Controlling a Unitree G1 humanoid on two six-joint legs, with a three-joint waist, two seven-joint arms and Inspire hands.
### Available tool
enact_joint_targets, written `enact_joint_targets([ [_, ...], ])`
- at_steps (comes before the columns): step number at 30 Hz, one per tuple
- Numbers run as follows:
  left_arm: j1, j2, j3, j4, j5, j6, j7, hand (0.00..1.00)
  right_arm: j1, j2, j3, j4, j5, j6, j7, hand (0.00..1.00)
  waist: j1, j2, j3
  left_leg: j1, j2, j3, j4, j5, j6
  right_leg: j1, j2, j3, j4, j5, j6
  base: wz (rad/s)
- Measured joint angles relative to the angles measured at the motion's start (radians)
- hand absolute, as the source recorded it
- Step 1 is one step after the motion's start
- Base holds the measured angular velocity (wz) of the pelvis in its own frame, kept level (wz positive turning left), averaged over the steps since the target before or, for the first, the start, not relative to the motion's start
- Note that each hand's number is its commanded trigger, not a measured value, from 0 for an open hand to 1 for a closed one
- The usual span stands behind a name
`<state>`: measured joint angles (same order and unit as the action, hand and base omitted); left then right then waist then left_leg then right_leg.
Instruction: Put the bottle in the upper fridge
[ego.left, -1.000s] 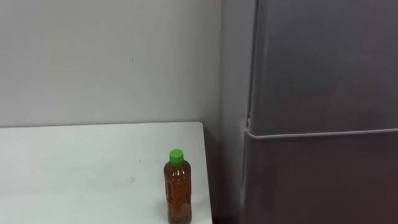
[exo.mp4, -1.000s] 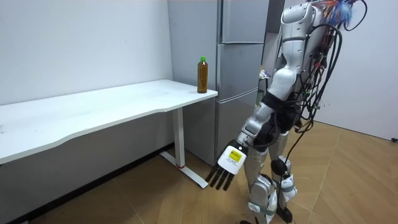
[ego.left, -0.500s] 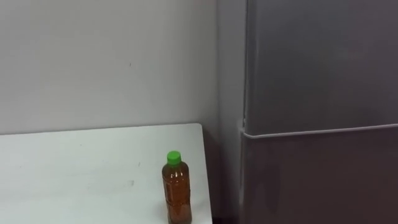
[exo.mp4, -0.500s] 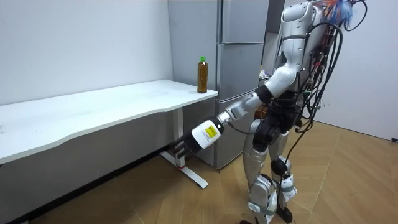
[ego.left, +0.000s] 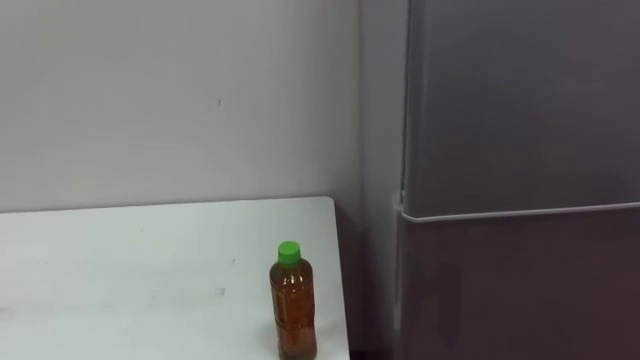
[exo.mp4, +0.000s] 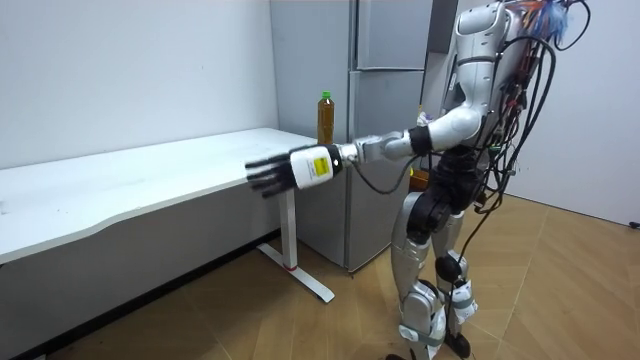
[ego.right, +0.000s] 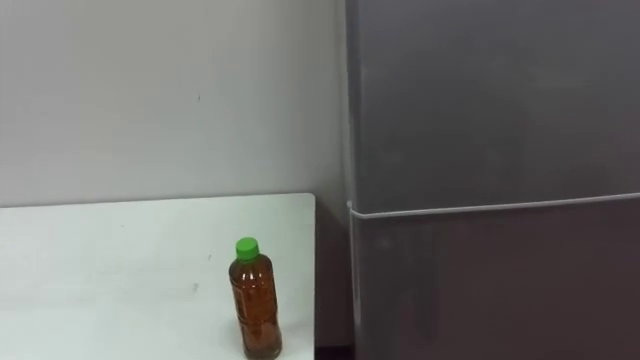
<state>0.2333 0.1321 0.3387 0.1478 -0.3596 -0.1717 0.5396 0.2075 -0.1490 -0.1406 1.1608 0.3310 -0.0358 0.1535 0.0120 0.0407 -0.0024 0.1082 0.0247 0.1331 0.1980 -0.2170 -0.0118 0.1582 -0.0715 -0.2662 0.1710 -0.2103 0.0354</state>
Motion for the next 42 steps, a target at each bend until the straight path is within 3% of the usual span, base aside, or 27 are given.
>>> enact_joint_targets([
  [7,-0.012,0.002,0.045,-0.220,0.012,-0.004,-0.002,0.00,-0.001,0.006,0.001,-0.004,-0.020,-0.019,0.002,0.00,-0.002,-0.003,-0.0004,-0.003,0.000,0.001,0.001,0.000,0.000,-0.001,0.001,-0.001,-0.003,0.000,0.000,0.00],
  [14,-0.070,0.001,0.045,-0.276,0.016,-0.002,-0.032,0.00,-0.001,0.015,0.001,-0.003,-0.018,-0.020,0.012,0.00,-0.009,-0.005,-0.0028,-0.010,0.000,-0.004,0.015,0.000,0.000,-0.002,0.000,-0.010,-0.004,0.000,0.000,0.03],
  [18,-0.109,0.002,0.045,-0.351,0.016,-0.002,-0.058,0.00,-0.007,0.023,0.000,-0.002,-0.029,-0.017,0.014,0.00,-0.017,-0.012,-0.0006,-0.009,0.000,-0.005,0.015,0.000,0.000,-0.002,0.000,-0.007,-0.002,0.000,0.000,0.00],
  [23,-0.142,0.002,0.033,-0.356,0.018,0.004,-0.107,0.00,-0.016,0.029,0.001,-0.002,-0.024,-0.014,0.014,0.00,-0.037,-0.013,0.0014,-0.011,0.001,-0.006,0.014,0.000,0.000,-0.002,0.000,-0.009,-0.002,0.000,0.000,0.00],
  [31,-0.203,0.001,-0.067,-0.385,0.023,0.042,-0.227,0.00,-0.038,0.031,0.031,0.003,-0.021,0.004,0.015,0.00,-0.050,-0.011,0.0026,-0.010,0.000,-0.005,0.014,0.000,0.000,-0.001,0.000,-0.003,-0.004,0.000,0.000,0.00],
  [32,-0.209,0.001,-0.073,-0.385,0.028,0.044,-0.235,0.00,-0.041,0.031,0.031,0.004,-0.021,0.004,0.015,0.00,-0.055,-0.012,0.0049,-0.010,0.000,-0.006,0.014,0.000,0.000,-0.001,0.000,-0.003,-0.003,0.000,0.000,0.00],
  [34,-0.247,0.000,-0.098,-0.385,0.041,0.060,-0.272,0.00,-0.062,0.035,0.032,0.017,-0.021,0.003,0.017,0.00,-0.071,-0.013,0.0170,-0.012,0.000,-0.008,0.016,0.000,0.000,-0.002,0.000,-0.006,-0.002,0.000,0.000,0.00],
  [39,-0.297,-0.002,-0.163,-0.407,0.039,0.069,-0.360,0.00,-0.089,0.036,0.037,0.042,-0.021,0.005,0.031,0.00,-0.100,-0.014,0.0149,-0.028,0.000,-0.008,0.015,0.000,0.000,-0.017,0.000,-0.005,-0.003,0.000,0.000,0.00],
  [42,-0.318,-0.003,-0.198,-0.410,0.040,0.096,-0.414,0.00,-0.092,0.035,0.040,0.043,-0.022,0.005,0.035,0.00,-0.114,-0.013,0.0135,-0.028,0.000,-0.002,0.015,0.000,0.000,-0.022,0.001,0.006,-0.004,0.000,0.000,-0.08],
])
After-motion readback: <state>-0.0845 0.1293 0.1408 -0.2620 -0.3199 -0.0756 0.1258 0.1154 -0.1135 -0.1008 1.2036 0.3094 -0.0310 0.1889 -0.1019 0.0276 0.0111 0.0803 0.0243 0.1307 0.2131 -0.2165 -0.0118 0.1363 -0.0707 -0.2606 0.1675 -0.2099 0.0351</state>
